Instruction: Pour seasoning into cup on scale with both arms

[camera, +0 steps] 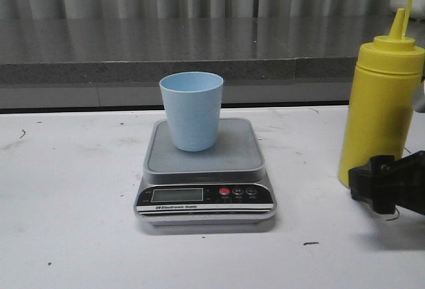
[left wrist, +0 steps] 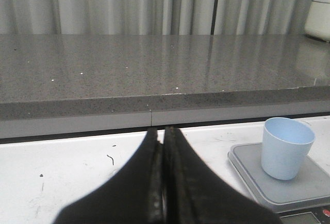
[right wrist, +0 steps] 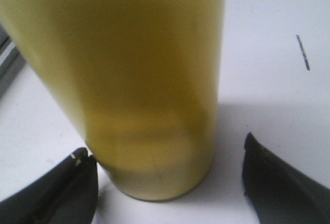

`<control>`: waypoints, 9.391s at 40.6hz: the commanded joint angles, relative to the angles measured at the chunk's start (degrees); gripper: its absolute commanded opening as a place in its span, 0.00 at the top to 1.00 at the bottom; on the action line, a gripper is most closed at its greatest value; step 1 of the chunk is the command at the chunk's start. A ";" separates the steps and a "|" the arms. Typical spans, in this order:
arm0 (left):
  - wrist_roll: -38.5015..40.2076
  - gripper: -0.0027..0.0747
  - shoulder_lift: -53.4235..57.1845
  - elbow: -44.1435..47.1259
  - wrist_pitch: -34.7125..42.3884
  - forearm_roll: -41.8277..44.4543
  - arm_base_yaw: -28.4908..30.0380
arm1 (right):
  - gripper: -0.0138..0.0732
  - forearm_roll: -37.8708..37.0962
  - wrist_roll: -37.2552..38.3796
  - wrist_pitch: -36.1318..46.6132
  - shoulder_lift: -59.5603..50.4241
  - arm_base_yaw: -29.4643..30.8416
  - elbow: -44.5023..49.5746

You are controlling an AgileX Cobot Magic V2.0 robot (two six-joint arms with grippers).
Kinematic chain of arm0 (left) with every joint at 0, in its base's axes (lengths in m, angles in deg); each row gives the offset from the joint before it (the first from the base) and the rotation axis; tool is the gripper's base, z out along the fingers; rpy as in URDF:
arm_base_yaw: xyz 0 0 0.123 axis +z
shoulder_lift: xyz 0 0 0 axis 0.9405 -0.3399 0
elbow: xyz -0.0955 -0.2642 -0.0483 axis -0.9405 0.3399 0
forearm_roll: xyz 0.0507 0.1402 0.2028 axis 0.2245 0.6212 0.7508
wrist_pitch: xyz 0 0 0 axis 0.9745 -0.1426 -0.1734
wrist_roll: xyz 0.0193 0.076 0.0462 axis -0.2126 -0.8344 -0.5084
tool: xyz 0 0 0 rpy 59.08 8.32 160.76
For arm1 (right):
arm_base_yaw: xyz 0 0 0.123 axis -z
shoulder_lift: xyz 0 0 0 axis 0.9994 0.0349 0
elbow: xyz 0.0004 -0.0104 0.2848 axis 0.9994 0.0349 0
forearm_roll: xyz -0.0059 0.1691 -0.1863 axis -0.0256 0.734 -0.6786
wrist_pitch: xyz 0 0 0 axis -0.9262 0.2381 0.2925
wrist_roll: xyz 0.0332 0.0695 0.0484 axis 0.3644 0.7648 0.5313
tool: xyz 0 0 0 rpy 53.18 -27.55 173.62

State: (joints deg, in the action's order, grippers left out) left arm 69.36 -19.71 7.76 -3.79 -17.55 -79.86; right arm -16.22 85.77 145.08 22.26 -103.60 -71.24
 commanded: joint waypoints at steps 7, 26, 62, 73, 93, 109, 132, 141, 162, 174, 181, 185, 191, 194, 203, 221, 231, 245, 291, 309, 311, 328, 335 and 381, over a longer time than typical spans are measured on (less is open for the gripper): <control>0.58 0.99 -0.67 -1.39 4.69 -0.62 0.16 | 0.16 1.27 -0.18 7.62 -1.64 0.16 -3.62; 0.58 0.99 -0.67 -1.39 4.69 -0.62 0.16 | 0.16 3.28 -0.18 7.46 -1.46 0.16 -8.73; 0.58 0.99 -0.67 -1.39 4.69 -0.62 0.16 | 0.32 3.57 -0.91 5.97 -1.37 0.21 -10.48; 0.58 0.99 -0.67 -1.39 4.69 -0.62 0.16 | 0.64 3.71 -0.91 7.57 -1.37 0.21 -10.48; 0.58 0.99 -0.67 -1.39 4.69 -0.62 0.16 | 0.65 -0.52 -17.61 0.87 -7.28 0.21 -11.65; 0.58 0.99 -0.67 -1.39 4.69 -0.62 0.16 | 0.65 -0.51 -46.14 -34.62 -18.82 -0.03 -27.93; 0.58 0.99 -0.67 -1.39 4.69 -0.62 0.16 | 0.65 -0.75 -70.29 -66.12 -17.25 -3.09 -49.90; 0.58 0.99 -0.67 -1.39 4.69 -0.62 0.16 | 0.65 -4.58 -73.43 -71.87 -15.33 -3.44 -54.67; 0.58 0.99 -0.67 -1.39 4.69 -0.62 0.16 | 0.65 -13.20 -73.25 -78.79 -11.66 -3.50 -61.35; 0.58 0.99 -0.67 -1.39 4.69 -0.62 0.16 | 0.65 -14.55 -73.25 -79.36 -11.66 -3.50 -61.79; 0.58 0.99 -0.67 -1.39 4.69 -0.62 0.16 | 0.65 -13.07 -67.66 -79.30 -11.66 -3.50 -61.79; 0.58 0.99 -0.67 -1.39 4.69 -0.62 0.16 | 0.65 -9.83 -61.29 -79.15 -11.73 -3.50 -61.79; 0.58 0.99 -0.67 -1.39 4.69 -0.62 0.16 | 0.65 -4.51 -51.96 -78.23 -11.84 -3.50 -61.79; 0.58 0.99 -0.67 -1.39 4.69 -0.62 0.16 | 0.65 -1.02 -47.49 -77.94 -11.84 -3.45 -61.79; 0.58 0.99 -0.67 -1.39 4.69 -0.62 0.16 | 0.66 11.67 -39.06 -77.18 -12.39 -3.45 -61.68; 0.58 0.99 -0.67 -1.39 4.69 -0.62 0.16 | 0.66 24.72 -38.33 -56.32 -26.16 -3.39 -43.52; 0.58 0.99 -0.67 -1.39 4.69 -0.62 0.16 | 0.66 17.71 -38.33 -45.72 -34.41 -3.49 -30.01; 0.58 0.99 -0.67 -1.39 4.69 -0.62 0.16 | 0.66 17.33 -27.97 -25.63 -33.74 -8.86 -15.50; 0.58 0.99 -0.67 -1.39 4.58 -0.62 0.16 | 0.66 16.71 -12.80 -0.83 -5.12 -8.41 -16.14; 0.58 0.99 -0.67 -1.39 4.58 -0.62 0.16 | 0.65 16.71 -12.92 -0.91 -4.72 -8.41 -16.88; 0.58 0.99 -0.67 -1.39 4.58 -0.62 0.16 | 0.63 16.71 -12.92 -0.91 -4.72 -8.41 -16.88; 0.58 0.99 -0.67 -1.39 4.58 -0.62 0.16 | 0.34 16.76 -12.92 -1.51 -4.72 -8.41 -16.88; 0.58 0.99 -0.67 -1.39 4.58 -0.62 0.16 | 0.27 18.27 -12.92 -1.51 -4.72 -8.41 -16.88; 0.58 0.99 -0.67 -1.39 4.58 -0.62 0.16 | 0.14 20.42 -13.58 -2.00 -4.67 -8.41 -16.88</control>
State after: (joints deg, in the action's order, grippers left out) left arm 69.36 -19.71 7.76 -3.79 -17.55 -79.86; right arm 5.54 72.69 138.19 19.72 -112.34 -87.01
